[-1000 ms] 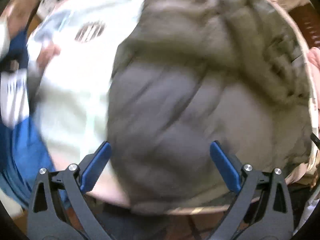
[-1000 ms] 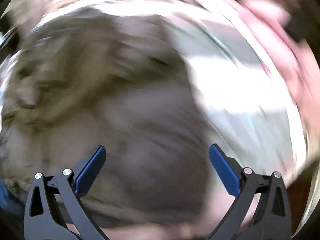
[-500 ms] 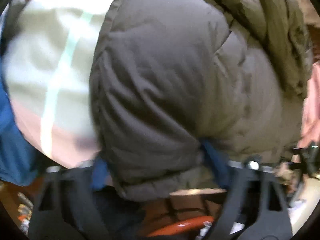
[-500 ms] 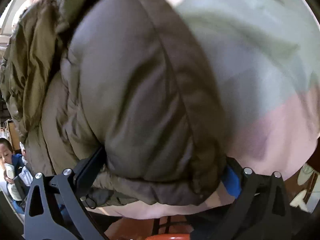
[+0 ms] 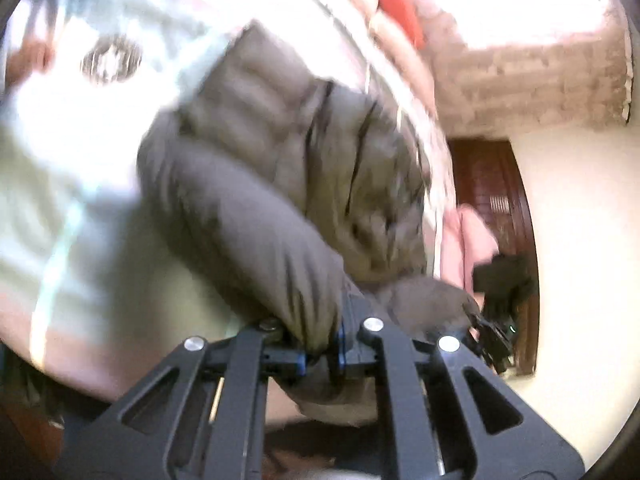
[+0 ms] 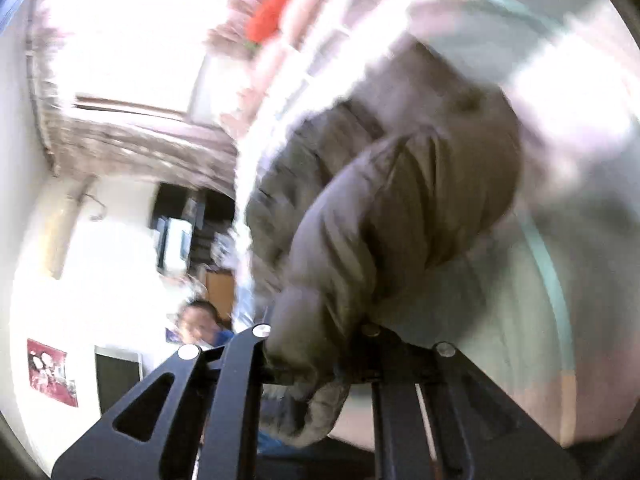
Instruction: Fold large clothes
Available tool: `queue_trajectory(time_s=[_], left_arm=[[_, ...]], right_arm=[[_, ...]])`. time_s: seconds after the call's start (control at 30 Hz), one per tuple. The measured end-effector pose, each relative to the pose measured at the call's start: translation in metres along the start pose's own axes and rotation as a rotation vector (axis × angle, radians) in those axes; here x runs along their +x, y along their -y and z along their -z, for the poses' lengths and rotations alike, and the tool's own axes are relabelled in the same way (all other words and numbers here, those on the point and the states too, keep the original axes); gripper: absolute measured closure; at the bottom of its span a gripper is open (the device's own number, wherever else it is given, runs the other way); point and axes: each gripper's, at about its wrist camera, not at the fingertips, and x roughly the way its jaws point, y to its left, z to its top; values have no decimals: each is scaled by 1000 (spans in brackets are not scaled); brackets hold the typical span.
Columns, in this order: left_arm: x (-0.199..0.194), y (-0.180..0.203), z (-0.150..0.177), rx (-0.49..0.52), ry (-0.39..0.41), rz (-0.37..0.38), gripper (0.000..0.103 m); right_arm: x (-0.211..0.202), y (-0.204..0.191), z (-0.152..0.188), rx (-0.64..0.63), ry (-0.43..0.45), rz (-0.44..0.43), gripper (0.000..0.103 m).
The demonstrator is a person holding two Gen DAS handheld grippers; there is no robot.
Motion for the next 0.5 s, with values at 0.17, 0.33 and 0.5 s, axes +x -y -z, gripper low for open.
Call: queue_trajectory(time_s=[0.17, 0.33, 0.5], left_arm=[[1, 49, -60, 12, 153, -53, 93], [43, 62, -139, -33, 210, -130, 93], [100, 47, -219, -79, 195, -174, 93]], right_arm=[[10, -32, -85, -15, 174, -78, 91], [78, -22, -155, 40, 244, 14, 91], [174, 7, -220, 82, 237, 173, 91]])
